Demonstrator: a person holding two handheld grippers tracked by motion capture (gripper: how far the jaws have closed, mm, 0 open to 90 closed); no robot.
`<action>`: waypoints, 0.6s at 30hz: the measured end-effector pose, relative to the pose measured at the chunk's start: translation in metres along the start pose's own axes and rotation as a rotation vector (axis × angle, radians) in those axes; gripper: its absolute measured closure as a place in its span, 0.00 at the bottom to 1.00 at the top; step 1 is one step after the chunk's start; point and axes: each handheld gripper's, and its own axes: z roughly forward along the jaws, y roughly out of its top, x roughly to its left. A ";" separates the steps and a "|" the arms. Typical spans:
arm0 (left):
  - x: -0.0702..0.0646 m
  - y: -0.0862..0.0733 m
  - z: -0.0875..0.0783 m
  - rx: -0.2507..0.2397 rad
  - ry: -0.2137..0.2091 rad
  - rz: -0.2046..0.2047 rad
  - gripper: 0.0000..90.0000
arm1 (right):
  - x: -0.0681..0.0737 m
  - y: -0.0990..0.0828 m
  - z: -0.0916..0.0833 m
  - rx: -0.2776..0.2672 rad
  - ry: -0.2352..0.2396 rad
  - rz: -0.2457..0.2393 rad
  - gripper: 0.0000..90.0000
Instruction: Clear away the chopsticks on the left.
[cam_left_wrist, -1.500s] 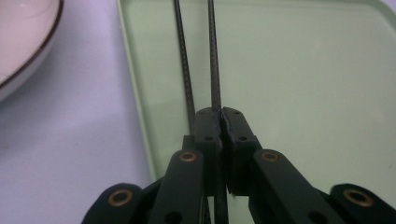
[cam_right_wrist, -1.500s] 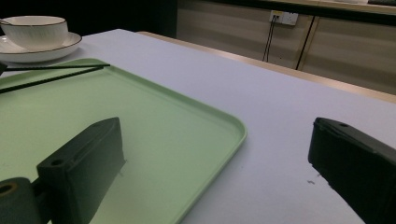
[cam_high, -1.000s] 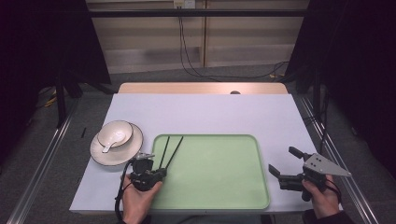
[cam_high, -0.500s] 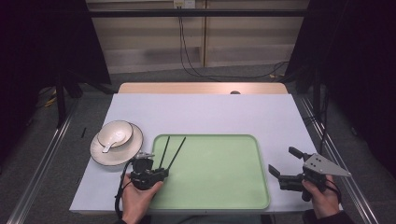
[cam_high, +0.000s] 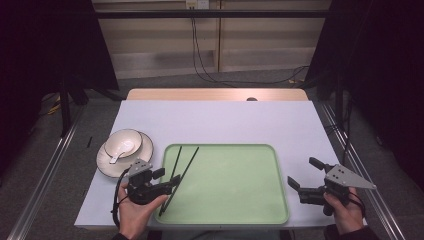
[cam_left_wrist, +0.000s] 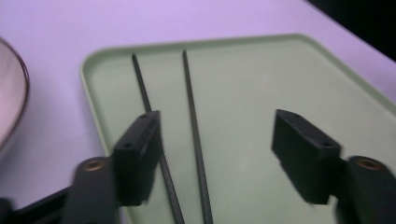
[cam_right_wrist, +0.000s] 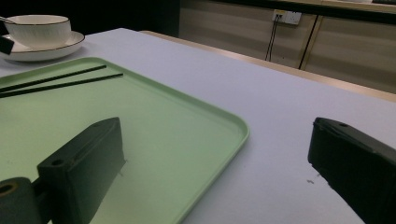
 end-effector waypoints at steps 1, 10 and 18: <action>0.000 0.000 -0.004 -0.017 0.001 0.033 0.28 | 0.000 0.000 0.000 0.004 0.001 -0.001 0.03; 0.019 -0.005 -0.037 -0.110 0.016 0.131 0.04 | 0.000 0.000 0.000 0.000 -0.008 0.001 0.03; 0.034 -0.023 -0.066 -0.189 -0.022 0.100 0.02 | -0.001 0.001 0.001 -0.001 -0.010 0.003 0.03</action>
